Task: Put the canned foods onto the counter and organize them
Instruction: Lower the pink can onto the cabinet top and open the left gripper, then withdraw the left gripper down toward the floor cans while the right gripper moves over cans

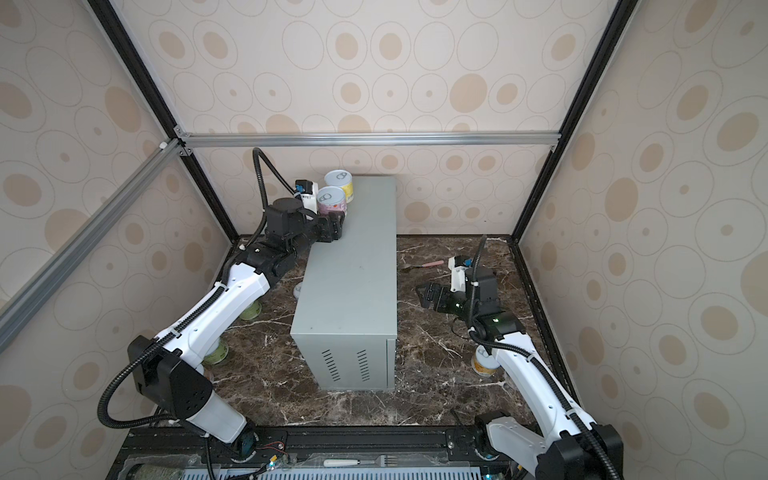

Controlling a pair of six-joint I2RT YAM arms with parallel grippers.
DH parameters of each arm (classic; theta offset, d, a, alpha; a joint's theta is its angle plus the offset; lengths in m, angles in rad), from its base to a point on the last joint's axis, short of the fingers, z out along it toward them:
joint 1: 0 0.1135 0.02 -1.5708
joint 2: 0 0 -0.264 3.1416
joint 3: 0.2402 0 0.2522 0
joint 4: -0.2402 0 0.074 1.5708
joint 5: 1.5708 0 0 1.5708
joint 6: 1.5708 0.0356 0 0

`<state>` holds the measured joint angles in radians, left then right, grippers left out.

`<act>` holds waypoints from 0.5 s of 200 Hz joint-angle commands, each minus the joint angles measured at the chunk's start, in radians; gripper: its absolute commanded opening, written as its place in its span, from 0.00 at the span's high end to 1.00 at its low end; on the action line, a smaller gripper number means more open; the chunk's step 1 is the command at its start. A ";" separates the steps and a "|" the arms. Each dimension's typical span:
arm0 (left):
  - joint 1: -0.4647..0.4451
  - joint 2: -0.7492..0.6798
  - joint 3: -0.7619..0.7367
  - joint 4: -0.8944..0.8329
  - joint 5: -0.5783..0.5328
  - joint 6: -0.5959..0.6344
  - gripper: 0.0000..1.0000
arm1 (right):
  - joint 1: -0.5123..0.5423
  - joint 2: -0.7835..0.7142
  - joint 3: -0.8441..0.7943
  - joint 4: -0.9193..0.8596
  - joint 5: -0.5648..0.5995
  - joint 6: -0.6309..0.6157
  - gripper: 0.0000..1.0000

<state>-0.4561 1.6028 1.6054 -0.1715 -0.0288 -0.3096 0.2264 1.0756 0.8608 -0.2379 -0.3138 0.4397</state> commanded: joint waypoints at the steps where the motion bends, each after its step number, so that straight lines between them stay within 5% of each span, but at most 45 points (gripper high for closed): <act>1: 0.004 -0.014 0.021 -0.043 0.029 0.020 0.16 | 0.007 0.003 0.000 0.027 -0.001 0.006 0.00; 100: 0.003 -0.275 -0.064 -0.125 0.053 0.051 0.01 | 0.008 -0.077 0.073 -0.163 0.108 -0.022 0.00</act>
<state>-0.4561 1.4101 1.5673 -0.2581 0.0330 -0.2905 0.2295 1.0405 0.8963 -0.3202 -0.2600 0.4355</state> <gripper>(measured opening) 0.990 0.997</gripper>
